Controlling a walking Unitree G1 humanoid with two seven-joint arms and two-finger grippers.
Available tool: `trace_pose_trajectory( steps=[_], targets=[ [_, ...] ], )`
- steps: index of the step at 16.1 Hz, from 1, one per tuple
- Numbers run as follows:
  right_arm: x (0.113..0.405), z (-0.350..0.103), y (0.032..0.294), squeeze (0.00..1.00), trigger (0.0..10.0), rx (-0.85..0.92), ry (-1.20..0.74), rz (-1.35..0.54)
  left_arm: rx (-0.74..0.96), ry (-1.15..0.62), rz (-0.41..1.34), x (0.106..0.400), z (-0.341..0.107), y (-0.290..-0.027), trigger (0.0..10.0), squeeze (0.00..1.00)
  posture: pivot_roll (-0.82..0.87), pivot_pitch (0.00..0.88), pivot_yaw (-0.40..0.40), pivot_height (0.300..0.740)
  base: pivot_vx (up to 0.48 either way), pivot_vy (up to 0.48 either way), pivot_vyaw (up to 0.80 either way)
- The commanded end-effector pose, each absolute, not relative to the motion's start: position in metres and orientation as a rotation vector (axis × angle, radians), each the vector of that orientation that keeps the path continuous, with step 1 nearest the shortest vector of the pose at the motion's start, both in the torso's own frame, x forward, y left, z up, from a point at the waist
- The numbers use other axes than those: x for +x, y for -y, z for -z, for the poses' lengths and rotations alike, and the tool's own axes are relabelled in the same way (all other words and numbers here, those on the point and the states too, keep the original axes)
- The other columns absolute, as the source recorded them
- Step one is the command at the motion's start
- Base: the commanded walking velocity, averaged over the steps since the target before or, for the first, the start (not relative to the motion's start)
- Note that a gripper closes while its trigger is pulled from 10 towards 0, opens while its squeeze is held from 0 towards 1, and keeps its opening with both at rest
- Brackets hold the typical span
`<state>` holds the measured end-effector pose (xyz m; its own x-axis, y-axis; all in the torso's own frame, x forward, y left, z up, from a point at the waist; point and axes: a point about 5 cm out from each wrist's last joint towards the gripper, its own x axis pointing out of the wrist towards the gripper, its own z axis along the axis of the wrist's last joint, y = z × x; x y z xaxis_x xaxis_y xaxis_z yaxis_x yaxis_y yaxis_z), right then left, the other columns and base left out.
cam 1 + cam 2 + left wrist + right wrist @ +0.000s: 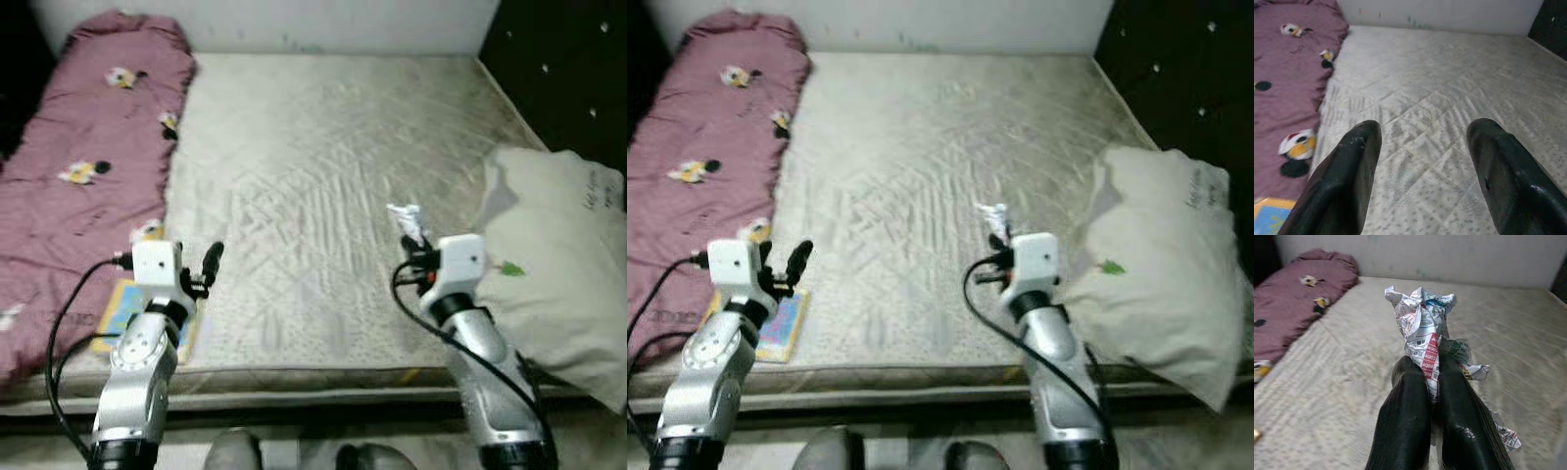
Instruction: Clean up the room
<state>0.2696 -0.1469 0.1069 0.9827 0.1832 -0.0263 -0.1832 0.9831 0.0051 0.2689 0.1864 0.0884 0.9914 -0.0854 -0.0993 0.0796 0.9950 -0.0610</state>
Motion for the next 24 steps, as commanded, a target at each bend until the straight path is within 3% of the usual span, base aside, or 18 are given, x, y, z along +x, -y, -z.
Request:
trace_pose_trajectory(
  steps=[1,5,16,24],
  targets=[
    [0.269,-0.113,0.146,0.0,10.0,0.022,0.002,-0.155,-0.039,-0.109,0.061,0.267,-0.089,-0.191,10.0,0.0,0.0,0.11,-0.019,0.74,0.0,0.48,0.0],
    [0.275,-0.117,0.149,0.0,10.0,0.026,0.003,-0.134,-0.041,-0.111,0.066,0.267,-0.087,-0.184,10.0,0.0,-0.01,0.111,-0.024,0.74,0.0,0.48,0.0],
    [0.282,-0.121,0.14,0.0,10.0,-0.002,0.025,-0.178,-0.058,-0.107,0.038,0.269,-0.088,-0.184,10.0,0.0,0.0,0.106,-0.037,0.74,0.0,0.0,0.0],
    [0.283,-0.121,0.135,0.0,10.0,0.018,0.028,-0.197,-0.059,-0.125,0.023,0.27,-0.085,-0.184,10.0,0.0,0.01,0.104,-0.038,0.74,0.0,0.464,0.0]
  ],
)
